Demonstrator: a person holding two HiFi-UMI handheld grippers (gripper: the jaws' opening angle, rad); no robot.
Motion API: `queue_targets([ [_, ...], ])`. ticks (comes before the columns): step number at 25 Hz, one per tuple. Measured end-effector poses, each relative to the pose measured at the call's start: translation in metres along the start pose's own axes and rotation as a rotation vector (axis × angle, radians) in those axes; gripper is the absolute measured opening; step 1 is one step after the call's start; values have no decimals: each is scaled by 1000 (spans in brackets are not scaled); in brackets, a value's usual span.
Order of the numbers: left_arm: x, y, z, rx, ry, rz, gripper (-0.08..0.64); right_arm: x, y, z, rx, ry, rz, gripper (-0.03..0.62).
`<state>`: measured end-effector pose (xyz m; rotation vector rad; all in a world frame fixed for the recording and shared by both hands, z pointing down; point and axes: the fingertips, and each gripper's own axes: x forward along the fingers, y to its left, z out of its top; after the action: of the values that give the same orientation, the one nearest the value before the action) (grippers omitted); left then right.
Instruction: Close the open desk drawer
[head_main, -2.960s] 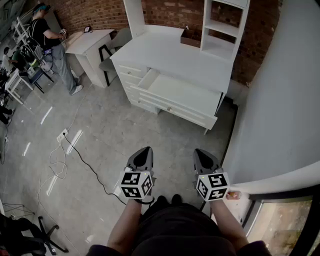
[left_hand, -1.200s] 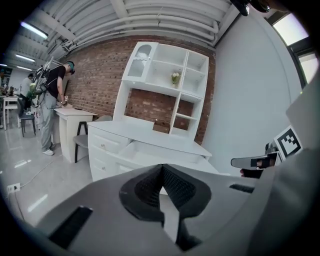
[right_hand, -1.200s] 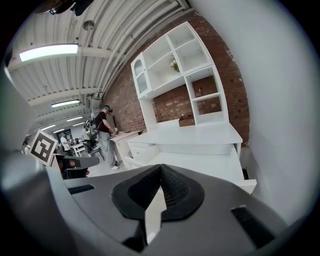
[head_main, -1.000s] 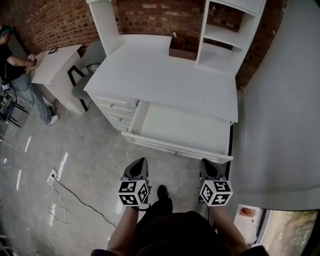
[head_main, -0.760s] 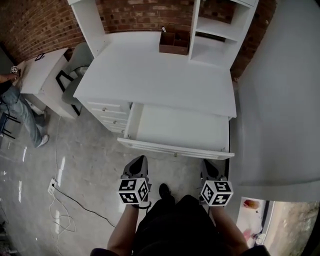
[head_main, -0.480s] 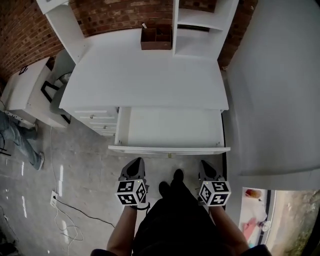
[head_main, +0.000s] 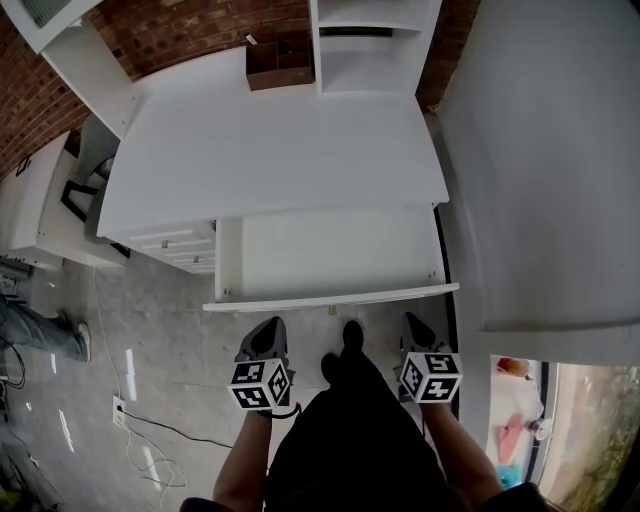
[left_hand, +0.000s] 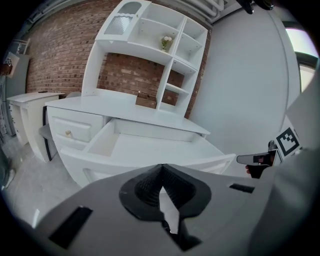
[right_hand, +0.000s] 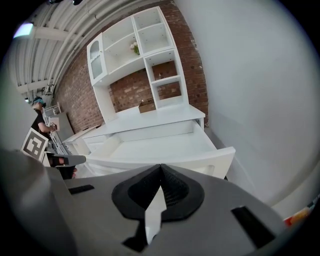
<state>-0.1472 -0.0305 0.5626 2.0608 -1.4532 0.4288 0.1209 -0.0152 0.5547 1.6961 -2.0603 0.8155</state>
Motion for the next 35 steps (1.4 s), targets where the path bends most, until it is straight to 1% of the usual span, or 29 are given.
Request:
queue_targets([
  [3, 7, 5, -7, 13, 28, 2, 9, 8, -2, -3, -3, 7, -5, 5],
  [12, 27, 22, -14, 8, 94, 20, 8, 36, -5, -10, 4, 64, -14, 5],
  [19, 33, 26, -11, -28, 93, 25, 9, 53, -3, -11, 8, 94, -11, 5],
  [24, 39, 28, -8, -18, 98, 34, 9, 63, -6, -7, 7, 101, -14, 5],
  [35, 65, 35, 13, -29, 89, 53, 9, 90, -11, 14, -9, 108, 3, 5],
])
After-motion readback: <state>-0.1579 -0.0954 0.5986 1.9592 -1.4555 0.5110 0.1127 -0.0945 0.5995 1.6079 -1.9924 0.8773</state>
